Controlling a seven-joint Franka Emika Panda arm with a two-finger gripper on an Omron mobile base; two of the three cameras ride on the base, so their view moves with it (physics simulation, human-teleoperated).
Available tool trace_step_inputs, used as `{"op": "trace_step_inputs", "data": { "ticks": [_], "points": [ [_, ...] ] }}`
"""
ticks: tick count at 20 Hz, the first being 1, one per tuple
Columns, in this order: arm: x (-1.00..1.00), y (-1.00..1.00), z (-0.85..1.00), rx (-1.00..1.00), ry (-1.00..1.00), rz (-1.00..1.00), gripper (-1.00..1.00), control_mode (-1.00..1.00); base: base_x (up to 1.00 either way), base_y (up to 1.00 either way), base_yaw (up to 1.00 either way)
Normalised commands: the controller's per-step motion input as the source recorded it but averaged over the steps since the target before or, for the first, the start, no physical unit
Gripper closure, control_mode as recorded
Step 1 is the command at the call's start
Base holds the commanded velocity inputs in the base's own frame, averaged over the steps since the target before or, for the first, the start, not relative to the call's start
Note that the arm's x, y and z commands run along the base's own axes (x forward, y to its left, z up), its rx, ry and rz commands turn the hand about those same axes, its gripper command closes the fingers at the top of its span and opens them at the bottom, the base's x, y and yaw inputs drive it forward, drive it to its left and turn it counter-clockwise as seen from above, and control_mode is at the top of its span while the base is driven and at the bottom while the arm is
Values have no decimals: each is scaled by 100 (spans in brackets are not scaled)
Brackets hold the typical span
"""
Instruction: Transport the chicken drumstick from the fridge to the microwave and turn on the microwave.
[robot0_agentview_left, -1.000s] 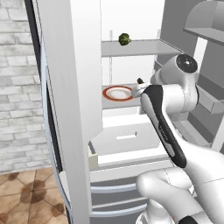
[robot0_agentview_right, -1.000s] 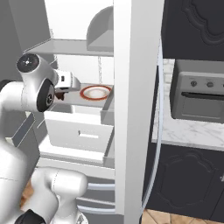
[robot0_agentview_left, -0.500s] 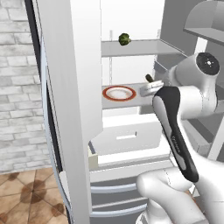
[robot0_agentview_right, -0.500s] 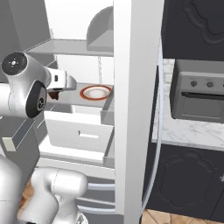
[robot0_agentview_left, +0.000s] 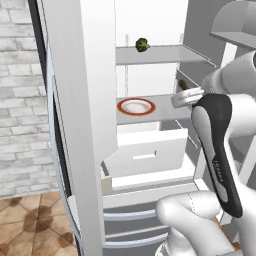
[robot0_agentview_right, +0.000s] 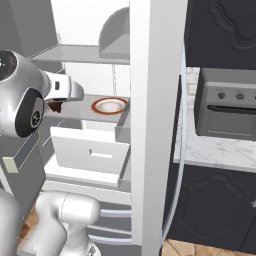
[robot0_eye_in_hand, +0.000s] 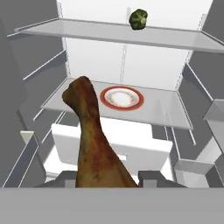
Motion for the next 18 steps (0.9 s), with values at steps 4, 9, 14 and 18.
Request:
{"op": "trace_step_inputs", "data": {
  "ticks": [4,9,14,18],
  "points": [
    [-45,-2,17,0,0,-1,100,-100,0,0,0],
    [-42,0,7,0,0,-1,100,-100,0,0,0],
    [-36,0,1,0,0,0,100,-100,0,0,0],
    [-18,0,0,0,0,0,100,-100,0,0,0]
  ]
}}
